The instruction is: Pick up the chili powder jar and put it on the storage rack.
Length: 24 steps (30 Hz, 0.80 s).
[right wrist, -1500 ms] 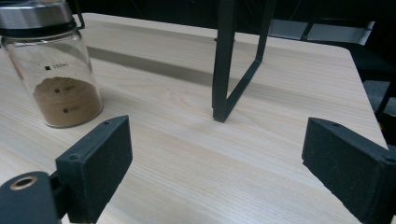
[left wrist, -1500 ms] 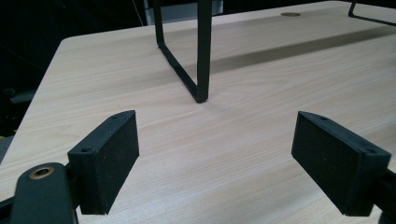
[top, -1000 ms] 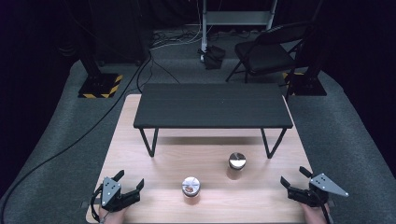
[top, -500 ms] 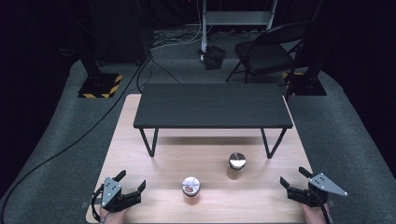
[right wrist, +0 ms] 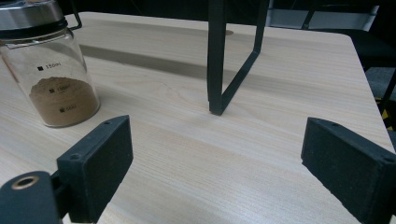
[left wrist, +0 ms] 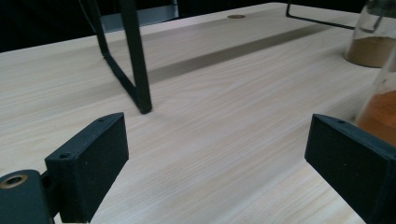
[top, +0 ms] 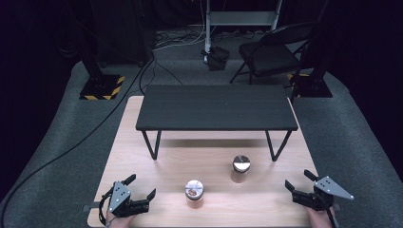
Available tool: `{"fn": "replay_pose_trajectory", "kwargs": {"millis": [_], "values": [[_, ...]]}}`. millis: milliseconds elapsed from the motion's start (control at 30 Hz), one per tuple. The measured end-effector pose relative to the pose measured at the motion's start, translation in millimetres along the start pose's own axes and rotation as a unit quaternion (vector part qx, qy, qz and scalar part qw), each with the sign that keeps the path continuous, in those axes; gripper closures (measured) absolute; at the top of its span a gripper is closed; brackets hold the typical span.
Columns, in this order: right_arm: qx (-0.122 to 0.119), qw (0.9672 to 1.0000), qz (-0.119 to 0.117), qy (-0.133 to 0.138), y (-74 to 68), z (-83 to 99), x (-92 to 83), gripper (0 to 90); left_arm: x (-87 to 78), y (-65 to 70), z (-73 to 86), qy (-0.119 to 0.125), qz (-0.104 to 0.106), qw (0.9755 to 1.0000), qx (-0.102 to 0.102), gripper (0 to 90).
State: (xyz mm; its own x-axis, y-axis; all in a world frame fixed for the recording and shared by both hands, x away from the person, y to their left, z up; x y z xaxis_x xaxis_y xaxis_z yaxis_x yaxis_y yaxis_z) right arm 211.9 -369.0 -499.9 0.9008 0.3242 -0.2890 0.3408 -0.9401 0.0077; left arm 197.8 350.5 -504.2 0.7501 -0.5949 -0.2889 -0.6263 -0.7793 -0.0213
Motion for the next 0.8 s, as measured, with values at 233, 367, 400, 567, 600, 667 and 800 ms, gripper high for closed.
{"fn": "replay_pose_trajectory", "kwargs": {"millis": [233, 367, 400, 567, 600, 667, 800], "values": [[0.001, 1.0, 0.0, 0.0, 0.2, -0.1, 0.1, 8.3, 1.8, 0.4, -1.2, 0.005, 0.027, 0.9996, 0.006, 5.9], [0.0, 1.0, 0.0, 0.0, 0.0, -0.1, 0.0, 8.3, 3.6, 2.9, -4.0, 0.003, 0.04, 0.9992, 0.011, 5.9], [0.0, 1.0, 0.0, 0.0, 0.1, -0.1, 0.1, 8.3, 4.4, 4.0, -4.9, 0.003, 0.044, 0.9989, 0.014, 5.9], [0.002, 1.0, -0.001, 0.0, 0.4, -0.1, 0.1, 8.3, 9.0, 7.7, -7.6, -0.002, 0.061, 0.9979, 0.022, 6.1], [0.002, 1.0, -0.001, 0.0, 0.6, -0.1, 0.1, 8.4, 9.6, 8.1, -8.0, -0.002, 0.065, 0.9976, 0.023, 6.2], [0.001, 1.0, -0.002, 0.0, 0.6, -0.1, 0.1, 8.4, 10.8, 9.1, -8.8, -0.002, 0.07, 0.9973, 0.023, 6.3], [0.0, 1.0, -0.001, -0.001, 0.6, -0.2, 0.2, 8.4, 14.1, 12.6, -11.8, -0.008, 0.08, 0.9964, 0.027, 6.3]]}}
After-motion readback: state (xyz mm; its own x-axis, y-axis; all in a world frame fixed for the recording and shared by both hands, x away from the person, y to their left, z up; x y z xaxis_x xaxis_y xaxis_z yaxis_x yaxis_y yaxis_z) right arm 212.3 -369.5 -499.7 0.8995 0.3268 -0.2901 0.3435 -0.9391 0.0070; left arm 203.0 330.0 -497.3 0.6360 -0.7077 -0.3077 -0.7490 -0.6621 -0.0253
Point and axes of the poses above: each handheld gripper's, and its own axes: x roughly forward along the jaws, z roughly out of its underside, y roughly to its right, the point moved 3 cm from there along x, roughly forward along the jaws, and after that the axes turned 6 degrees about z, right-handed, at the moved point
